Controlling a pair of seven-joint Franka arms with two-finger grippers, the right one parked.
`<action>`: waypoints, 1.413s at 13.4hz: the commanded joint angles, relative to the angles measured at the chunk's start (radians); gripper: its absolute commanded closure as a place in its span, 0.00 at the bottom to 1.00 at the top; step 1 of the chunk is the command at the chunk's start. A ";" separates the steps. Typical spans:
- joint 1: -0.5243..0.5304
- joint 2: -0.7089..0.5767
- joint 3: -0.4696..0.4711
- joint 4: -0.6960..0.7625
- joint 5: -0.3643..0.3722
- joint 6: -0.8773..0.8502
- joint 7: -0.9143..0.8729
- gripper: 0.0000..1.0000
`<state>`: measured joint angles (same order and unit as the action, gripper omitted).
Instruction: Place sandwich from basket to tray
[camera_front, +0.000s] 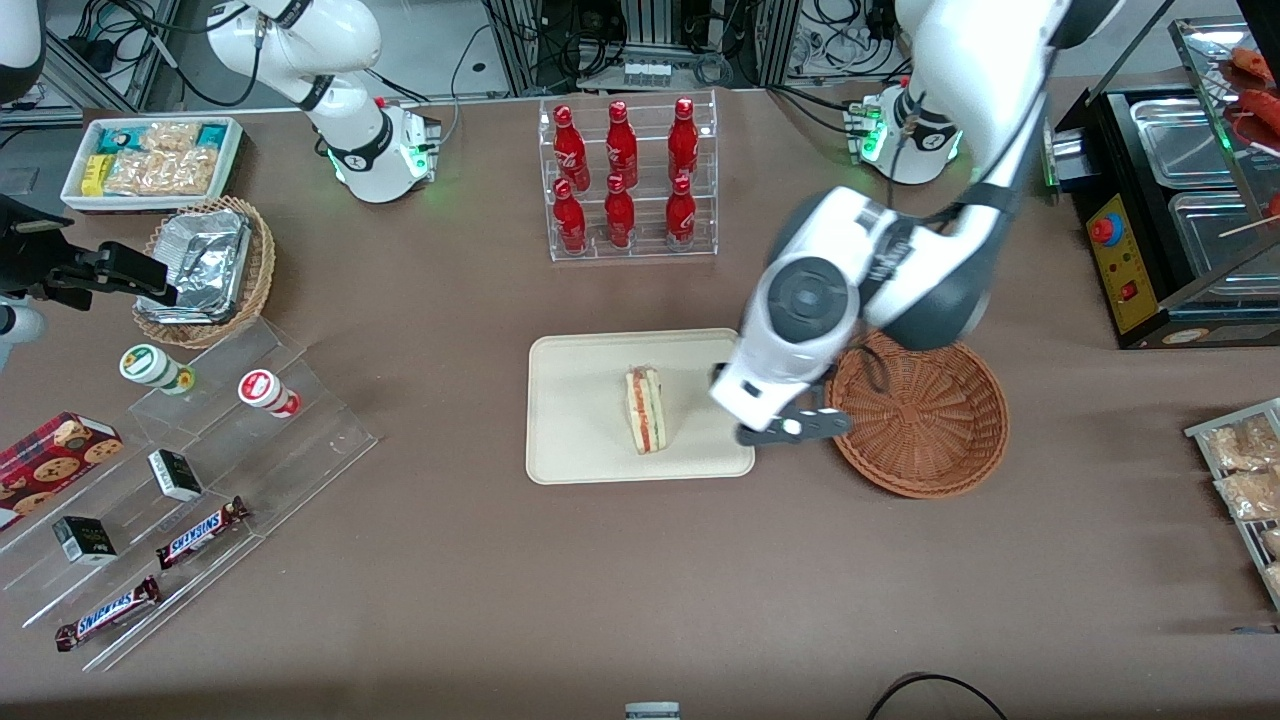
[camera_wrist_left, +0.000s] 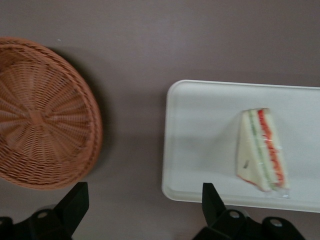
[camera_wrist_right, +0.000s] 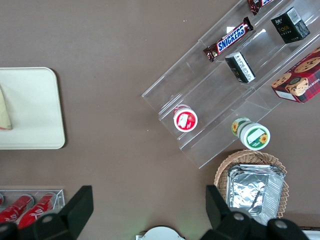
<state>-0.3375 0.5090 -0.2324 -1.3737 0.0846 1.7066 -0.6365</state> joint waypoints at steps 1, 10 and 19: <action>0.084 -0.137 -0.007 -0.158 -0.017 0.004 0.130 0.00; 0.329 -0.388 -0.001 -0.337 -0.052 -0.088 0.535 0.00; 0.408 -0.515 0.125 -0.228 -0.045 -0.278 0.750 0.00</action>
<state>0.0701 0.0151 -0.1310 -1.6322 0.0468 1.4691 0.0684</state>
